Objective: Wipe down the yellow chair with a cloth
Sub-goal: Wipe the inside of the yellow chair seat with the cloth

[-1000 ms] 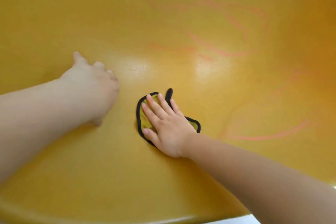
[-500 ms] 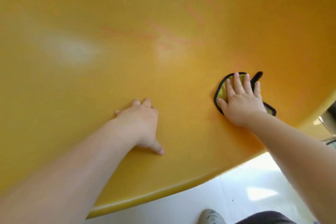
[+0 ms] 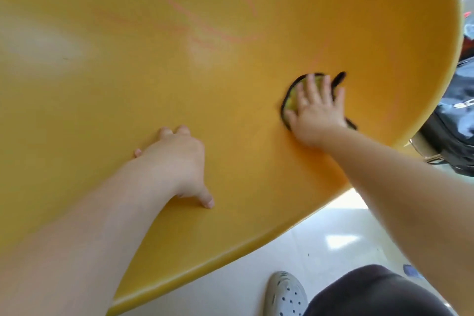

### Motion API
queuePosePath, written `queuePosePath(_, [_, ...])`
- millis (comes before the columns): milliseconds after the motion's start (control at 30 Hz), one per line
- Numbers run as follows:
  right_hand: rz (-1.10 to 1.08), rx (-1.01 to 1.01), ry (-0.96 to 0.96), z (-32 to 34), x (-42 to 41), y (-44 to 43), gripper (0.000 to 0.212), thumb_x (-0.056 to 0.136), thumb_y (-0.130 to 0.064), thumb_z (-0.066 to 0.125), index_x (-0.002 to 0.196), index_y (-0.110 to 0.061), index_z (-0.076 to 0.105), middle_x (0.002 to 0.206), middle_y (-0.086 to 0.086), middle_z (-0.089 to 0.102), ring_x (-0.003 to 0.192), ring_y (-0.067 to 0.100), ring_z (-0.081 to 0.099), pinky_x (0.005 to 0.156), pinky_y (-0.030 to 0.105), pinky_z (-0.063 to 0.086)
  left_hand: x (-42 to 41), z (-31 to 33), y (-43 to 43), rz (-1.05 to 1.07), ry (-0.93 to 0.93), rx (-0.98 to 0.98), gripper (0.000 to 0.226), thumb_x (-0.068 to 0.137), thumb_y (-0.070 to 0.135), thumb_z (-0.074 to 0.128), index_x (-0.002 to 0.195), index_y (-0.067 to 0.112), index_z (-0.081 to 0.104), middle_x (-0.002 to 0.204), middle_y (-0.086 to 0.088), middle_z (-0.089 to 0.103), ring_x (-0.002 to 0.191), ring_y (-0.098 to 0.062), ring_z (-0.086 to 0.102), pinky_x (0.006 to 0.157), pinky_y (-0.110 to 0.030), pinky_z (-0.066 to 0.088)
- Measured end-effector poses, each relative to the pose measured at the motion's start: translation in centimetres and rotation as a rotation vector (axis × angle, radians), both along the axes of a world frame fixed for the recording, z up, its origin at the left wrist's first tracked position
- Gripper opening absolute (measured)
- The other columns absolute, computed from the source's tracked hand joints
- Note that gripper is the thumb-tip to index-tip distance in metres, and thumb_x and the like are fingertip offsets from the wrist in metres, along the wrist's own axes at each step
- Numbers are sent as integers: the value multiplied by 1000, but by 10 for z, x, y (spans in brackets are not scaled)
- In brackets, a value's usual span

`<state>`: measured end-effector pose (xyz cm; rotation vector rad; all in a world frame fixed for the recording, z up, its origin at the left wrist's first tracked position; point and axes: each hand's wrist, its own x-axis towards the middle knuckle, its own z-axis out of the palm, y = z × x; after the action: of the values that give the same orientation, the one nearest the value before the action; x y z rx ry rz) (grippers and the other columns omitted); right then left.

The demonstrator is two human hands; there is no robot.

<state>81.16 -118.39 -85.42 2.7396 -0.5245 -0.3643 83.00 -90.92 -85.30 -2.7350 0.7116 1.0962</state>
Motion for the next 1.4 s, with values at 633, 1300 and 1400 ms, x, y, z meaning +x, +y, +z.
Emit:
queuePosePath(633, [745, 388, 341, -2, -82, 61, 65, 105, -58, 15, 161, -34, -6, 167, -12, -21, 151, 17, -28, 121, 43, -20, -2, 11, -3, -53, -66, 49, 132, 49, 80, 81, 155, 20, 29, 167, -7, 9, 150, -33, 21, 112, -53, 40])
queuePosePath(1300, [364, -24, 109, 12, 28, -33, 87, 87, -79, 4, 161, -35, -7, 169, -5, -18, 155, 25, -18, 123, 52, -10, 6, 12, -10, 121, -17, 84, 167, 41, 82, 84, 160, 16, -14, 165, -7, -28, 154, -37, -15, 112, -71, 30])
queuePosePath(1400, [24, -55, -92, 5, 62, -29, 86, 93, -75, 10, 163, -26, -5, 169, 0, -19, 154, 32, -21, 122, 59, -9, 7, 8, -11, 102, -16, 90, 167, 42, 81, 84, 160, 14, -14, 165, -10, -28, 154, -39, -15, 111, -72, 30])
